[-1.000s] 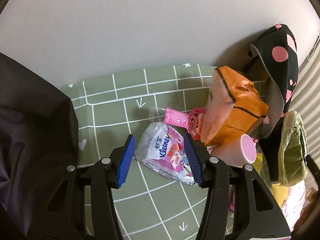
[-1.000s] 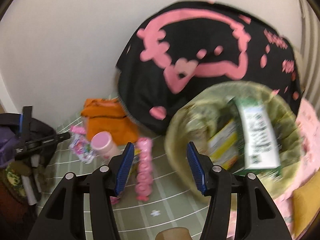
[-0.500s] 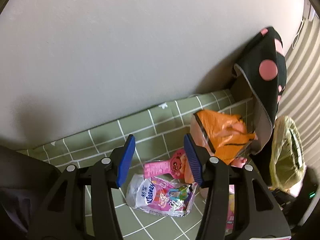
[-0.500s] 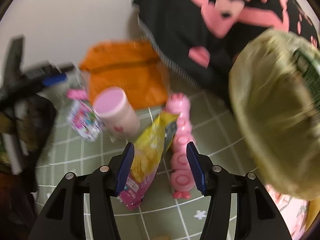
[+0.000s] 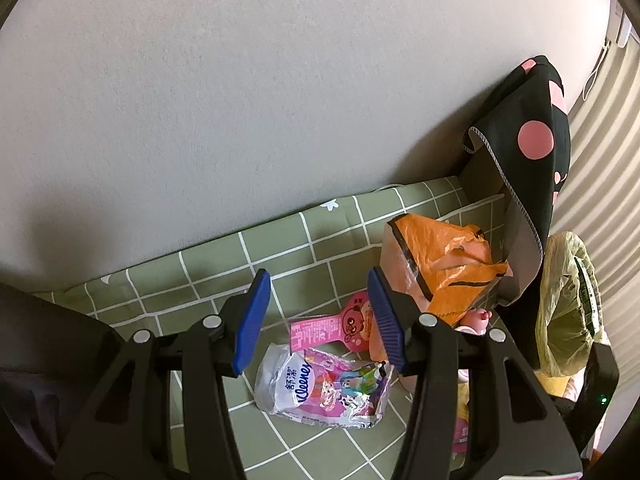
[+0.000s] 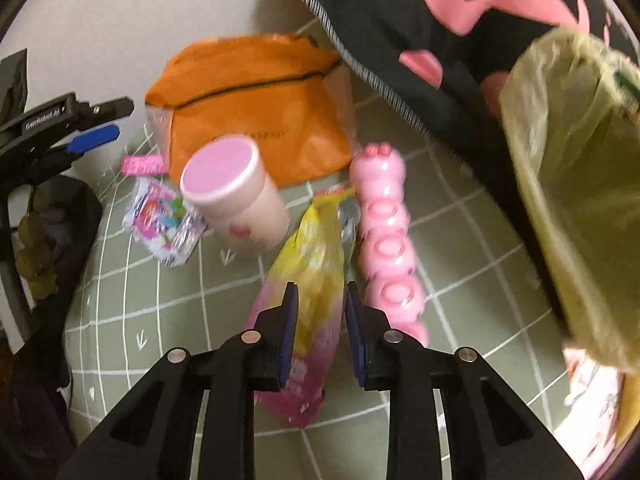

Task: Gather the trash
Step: 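Move both tools back over the table while the right tool grasps a yellow-pink wrapper, then grasp the orange bag with the left tool while the right tool lifts the yellow-pink wrapper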

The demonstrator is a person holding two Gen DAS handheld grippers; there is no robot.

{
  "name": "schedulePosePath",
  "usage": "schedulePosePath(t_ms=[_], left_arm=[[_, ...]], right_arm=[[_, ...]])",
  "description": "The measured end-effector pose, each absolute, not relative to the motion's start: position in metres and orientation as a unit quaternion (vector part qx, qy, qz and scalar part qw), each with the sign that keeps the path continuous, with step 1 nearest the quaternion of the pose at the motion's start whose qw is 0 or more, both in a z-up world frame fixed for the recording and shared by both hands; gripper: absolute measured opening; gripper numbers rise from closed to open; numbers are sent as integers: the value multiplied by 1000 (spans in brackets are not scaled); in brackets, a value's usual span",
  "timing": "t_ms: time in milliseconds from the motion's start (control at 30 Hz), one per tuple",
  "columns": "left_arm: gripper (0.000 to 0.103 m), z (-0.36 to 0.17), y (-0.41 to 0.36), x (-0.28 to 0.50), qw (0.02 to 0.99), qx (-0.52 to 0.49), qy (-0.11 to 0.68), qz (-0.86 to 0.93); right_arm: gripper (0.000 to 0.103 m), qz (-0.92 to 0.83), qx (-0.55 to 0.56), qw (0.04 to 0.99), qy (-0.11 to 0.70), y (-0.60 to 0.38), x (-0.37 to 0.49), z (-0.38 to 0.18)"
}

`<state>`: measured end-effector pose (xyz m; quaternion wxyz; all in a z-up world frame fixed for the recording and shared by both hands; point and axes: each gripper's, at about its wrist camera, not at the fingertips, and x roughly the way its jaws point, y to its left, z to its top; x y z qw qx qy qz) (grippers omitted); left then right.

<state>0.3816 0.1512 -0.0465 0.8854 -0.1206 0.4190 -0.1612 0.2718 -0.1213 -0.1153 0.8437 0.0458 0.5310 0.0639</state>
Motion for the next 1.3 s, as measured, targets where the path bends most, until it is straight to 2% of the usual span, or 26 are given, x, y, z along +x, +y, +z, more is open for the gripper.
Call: schedulePosePath(t_ms=[67, 167, 467, 533, 700, 933, 967, 1000, 1100, 1300], left_arm=[[48, -46, 151, 380, 886, -122, 418, -161], [48, -46, 150, 376, 886, -124, 415, -163], [48, -33, 122, 368, 884, -138, 384, -228], [53, -29, 106, 369, 885, -119, 381, -239], [53, -36, 72, 385, 894, -57, 398, -199], [52, -50, 65, 400, 873, -87, 439, -193], [47, -51, 65, 400, 867, -95, 449, -195], [36, -52, 65, 401, 862, -102, 456, -198], [23, -45, 65, 395, 863, -111, 450, -202], [18, -32, 68, 383, 873, -91, 443, -181]], right_arm=[[11, 74, 63, 843, 529, -127, 268, -116], [5, 85, 65, 850, 516, -136, 257, -107], [4, 77, 64, 867, 487, -172, 226, -72], [4, 77, 63, 869, 485, -176, 220, -69], [4, 78, 58, 871, 481, -174, 207, -65], [4, 76, 52, 871, 482, -179, 190, -58], [4, 76, 53, 871, 482, -181, 189, -58], [4, 75, 54, 871, 482, -182, 188, -58], [4, 78, 54, 871, 482, -183, 189, -59], [4, 89, 53, 870, 483, -183, 200, -63]])
